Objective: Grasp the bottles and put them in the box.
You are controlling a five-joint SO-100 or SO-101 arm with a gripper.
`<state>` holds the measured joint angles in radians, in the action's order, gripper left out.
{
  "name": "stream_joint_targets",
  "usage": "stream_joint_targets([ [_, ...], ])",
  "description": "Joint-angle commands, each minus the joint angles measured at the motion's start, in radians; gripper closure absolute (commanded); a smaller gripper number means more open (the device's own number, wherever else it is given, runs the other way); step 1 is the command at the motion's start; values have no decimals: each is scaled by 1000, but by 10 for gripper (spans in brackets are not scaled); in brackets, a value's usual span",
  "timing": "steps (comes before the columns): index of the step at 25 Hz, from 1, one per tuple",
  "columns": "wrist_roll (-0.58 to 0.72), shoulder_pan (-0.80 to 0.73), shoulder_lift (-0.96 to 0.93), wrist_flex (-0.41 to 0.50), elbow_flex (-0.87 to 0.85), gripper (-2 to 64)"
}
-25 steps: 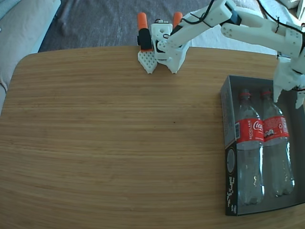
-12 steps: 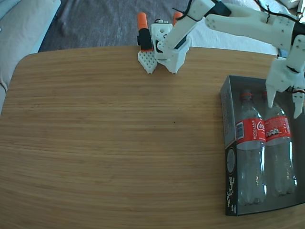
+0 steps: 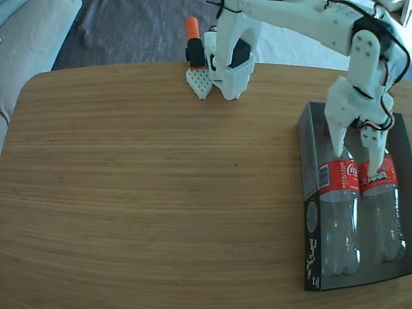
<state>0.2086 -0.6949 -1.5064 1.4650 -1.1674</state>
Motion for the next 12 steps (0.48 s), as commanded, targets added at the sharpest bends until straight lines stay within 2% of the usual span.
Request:
stream_joint_targets([
  [1,-2,48,-106,-12,-14,459],
  [6,2,121,-183,-31,-121,611],
  [12,2,209,-295,-84,-262,615],
])
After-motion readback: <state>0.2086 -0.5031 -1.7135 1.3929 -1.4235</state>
